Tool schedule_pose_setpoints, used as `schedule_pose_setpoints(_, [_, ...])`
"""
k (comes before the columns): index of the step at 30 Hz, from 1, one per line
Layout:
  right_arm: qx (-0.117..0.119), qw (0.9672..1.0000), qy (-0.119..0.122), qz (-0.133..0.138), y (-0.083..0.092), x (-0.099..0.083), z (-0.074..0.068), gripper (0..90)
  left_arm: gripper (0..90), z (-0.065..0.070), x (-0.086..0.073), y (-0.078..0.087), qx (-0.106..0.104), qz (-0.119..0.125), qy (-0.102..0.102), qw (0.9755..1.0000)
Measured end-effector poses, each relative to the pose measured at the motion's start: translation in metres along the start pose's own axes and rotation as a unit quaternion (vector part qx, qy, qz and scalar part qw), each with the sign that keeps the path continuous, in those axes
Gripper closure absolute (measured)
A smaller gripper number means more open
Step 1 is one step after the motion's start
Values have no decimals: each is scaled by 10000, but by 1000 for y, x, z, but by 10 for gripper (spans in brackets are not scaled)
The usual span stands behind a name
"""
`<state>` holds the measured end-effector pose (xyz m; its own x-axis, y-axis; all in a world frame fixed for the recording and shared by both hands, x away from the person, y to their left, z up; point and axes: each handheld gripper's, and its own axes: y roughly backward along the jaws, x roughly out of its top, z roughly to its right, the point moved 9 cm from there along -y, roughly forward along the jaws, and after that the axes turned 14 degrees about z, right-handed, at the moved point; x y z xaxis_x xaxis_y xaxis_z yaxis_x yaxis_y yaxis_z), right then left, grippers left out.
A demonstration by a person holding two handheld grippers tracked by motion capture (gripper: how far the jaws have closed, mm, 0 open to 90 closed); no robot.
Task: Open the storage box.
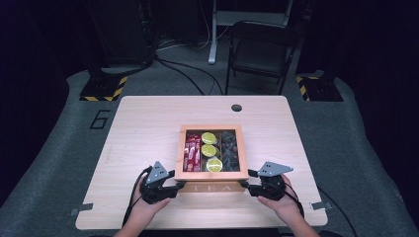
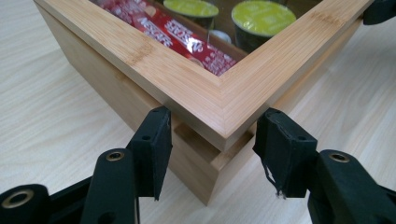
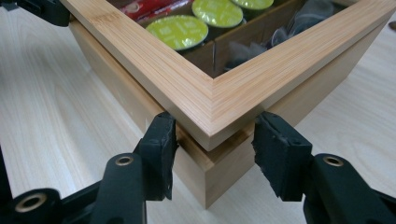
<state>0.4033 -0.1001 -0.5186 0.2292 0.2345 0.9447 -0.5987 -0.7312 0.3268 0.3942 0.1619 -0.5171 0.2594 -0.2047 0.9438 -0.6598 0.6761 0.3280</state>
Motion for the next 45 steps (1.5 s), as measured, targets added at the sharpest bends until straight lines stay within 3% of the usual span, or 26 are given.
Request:
schedule_pose_setpoints(6, [-84,9998,-100,152,0,17,3,489,454,-1,17,3,65,159,172,9997])
schedule_pose_setpoints(9, [-95,9997,-150,159,1,22,4,489,454,-3,23,4,131,151,155,9997])
schedule_pose_setpoints(11, [-115,9991,-344,240,2,30,5,489,454,-5,28,5,157,150,164,9996])
schedule_pose_setpoints(13, [-130,9990,-337,260,3,33,7,489,454,-8,35,5,223,170,129,9995])
schedule_pose_setpoints(14, [-149,9990,-336,266,3,36,8,489,454,-8,39,5,261,199,209,9992])
schedule_pose_setpoints(15, [-195,9989,-317,288,3,44,12,490,454,-11,46,6,306,255,96,9992])
schedule_pose_setpoints(17, [-230,9987,-330,297,2,47,14,490,454,-12,51,6,326,285,59,9990])
schedule_pose_setpoints(21, [-316,9985,-239,373,3,62,20,488,455,-16,66,7,379,325,-58,9987])
schedule_pose_setpoints(23, [-341,9987,-80,384,5,72,22,484,455,-18,73,6,408,401,-4,9984])
schedule_pose_setpoints(27, [-340,9984,-48,448,6,83,23,483,458,-22,81,6,376,455,91,9982])
schedule_pose_setpoints(39, [-423,9975,146,541,4,107,28,458,465,-27,105,4,508,516,-91,9973])
schedule_pose_setpoints(45, [-443,9974,242,509,3,115,29,446,465,-31,113,3,506,497,-65,9975])
